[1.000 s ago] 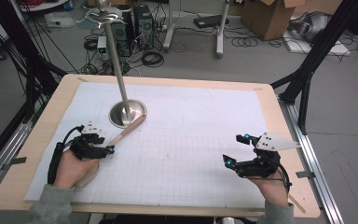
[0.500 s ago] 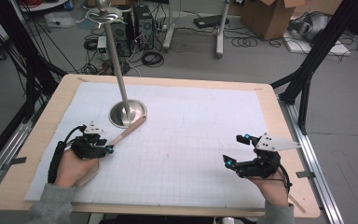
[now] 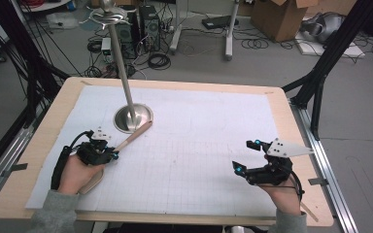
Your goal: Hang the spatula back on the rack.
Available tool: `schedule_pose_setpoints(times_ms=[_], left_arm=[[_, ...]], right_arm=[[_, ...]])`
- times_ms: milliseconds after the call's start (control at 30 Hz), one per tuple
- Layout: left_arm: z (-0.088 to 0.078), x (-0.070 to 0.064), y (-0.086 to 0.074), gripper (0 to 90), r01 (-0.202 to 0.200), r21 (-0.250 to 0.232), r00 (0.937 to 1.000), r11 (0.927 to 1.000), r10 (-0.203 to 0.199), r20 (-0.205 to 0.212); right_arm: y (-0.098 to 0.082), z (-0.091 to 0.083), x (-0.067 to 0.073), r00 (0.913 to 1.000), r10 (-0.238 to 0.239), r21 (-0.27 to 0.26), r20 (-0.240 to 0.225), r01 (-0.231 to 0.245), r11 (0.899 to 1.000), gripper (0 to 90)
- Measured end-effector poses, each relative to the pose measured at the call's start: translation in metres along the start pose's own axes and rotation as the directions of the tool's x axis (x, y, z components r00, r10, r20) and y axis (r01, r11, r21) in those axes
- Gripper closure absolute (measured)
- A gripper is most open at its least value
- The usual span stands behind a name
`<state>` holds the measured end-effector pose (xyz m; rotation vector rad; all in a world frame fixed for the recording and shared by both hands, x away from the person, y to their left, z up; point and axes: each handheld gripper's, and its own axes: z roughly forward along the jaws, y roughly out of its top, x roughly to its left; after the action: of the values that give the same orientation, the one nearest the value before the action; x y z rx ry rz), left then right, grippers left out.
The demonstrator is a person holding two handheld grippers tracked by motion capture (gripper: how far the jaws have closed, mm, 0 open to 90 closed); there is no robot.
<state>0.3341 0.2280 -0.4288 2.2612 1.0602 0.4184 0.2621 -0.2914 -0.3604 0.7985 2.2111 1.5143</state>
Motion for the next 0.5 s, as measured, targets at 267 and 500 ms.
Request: schedule_pose_setpoints(times_ms=[267, 500], left_arm=[[-0.0003, 0.0025, 0.0001, 77.7, 0.029, 0.005, 0.9994, 0.9996, -0.030, 0.017], [-0.0008, 0.0027, -0.0002, 77.8, 0.030, 0.004, 0.9993, 0.9996, -0.030, 0.023]], right_arm=[[-0.0002, -0.0009, -0.0005, 1.0000, 0.000, -0.001, 0.005, 0.000, 1.000, 12.3], [-0.0003, -0.0006, 0.0000, 1.0000, -0.003, 0.001, -0.007, 0.003, 1.000, 12.2]])
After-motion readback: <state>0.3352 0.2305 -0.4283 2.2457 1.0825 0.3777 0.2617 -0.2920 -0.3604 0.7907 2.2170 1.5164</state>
